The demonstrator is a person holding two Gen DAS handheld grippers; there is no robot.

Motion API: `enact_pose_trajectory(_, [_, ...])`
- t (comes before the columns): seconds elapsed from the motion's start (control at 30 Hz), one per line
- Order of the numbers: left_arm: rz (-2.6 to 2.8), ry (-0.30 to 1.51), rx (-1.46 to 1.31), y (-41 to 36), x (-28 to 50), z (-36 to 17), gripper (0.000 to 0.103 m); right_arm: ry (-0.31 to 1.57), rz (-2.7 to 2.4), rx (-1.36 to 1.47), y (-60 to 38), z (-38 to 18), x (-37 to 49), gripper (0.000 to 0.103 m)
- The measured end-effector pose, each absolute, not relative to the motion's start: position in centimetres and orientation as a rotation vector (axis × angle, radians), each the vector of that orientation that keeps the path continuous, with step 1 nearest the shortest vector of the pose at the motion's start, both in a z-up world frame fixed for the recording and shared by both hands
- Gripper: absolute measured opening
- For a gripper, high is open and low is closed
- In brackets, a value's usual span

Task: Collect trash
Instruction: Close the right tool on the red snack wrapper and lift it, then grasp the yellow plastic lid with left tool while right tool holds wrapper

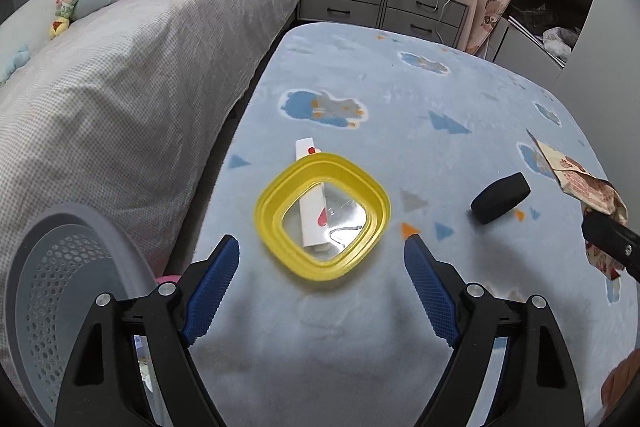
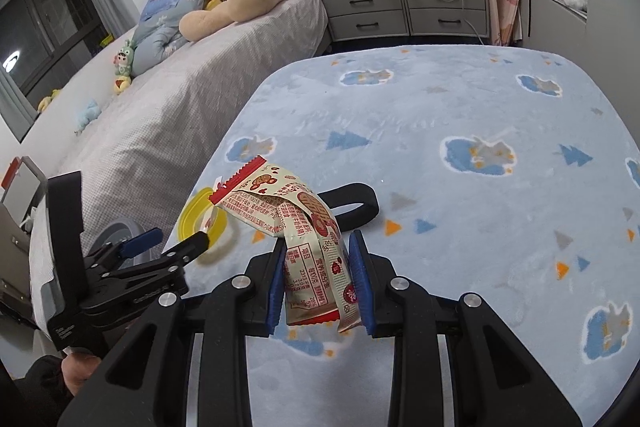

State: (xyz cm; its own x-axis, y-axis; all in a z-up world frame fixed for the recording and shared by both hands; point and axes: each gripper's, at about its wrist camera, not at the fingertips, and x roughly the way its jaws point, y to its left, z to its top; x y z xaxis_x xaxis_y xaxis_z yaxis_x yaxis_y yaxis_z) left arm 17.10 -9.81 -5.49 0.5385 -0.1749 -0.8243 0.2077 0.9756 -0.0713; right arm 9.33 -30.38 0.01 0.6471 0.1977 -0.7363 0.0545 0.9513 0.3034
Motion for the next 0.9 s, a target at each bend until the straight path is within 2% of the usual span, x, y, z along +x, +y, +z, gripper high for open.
enact_pose_trajectory(0.6, [-0.243, 1.067, -0.029, -10.8, 20.5, -7.7, 0.08, 0.886, 0.097, 0.318, -30.7, -0.6, 9.9, 0.03])
enact_pose_trajectory(0.63, [-0.245, 1.075, -0.029, -10.8, 20.4, -8.0, 0.08, 0.887, 0.097, 0.319, -30.7, -0.7, 9.9, 0.03])
enact_pose_trajectory(0.77, [-0.244, 1.077, 0.004, -11.0, 19.7, -8.4, 0.062, 0.888, 0.099, 0.321, -30.7, -0.8, 9.9, 0.03])
enact_pose_trajectory(0.9, [-0.247, 1.069, 0.003, -10.6, 18.9, -8.1, 0.062, 0.887, 0.102, 0.309, -30.4, -1.0, 9.9, 0.03])
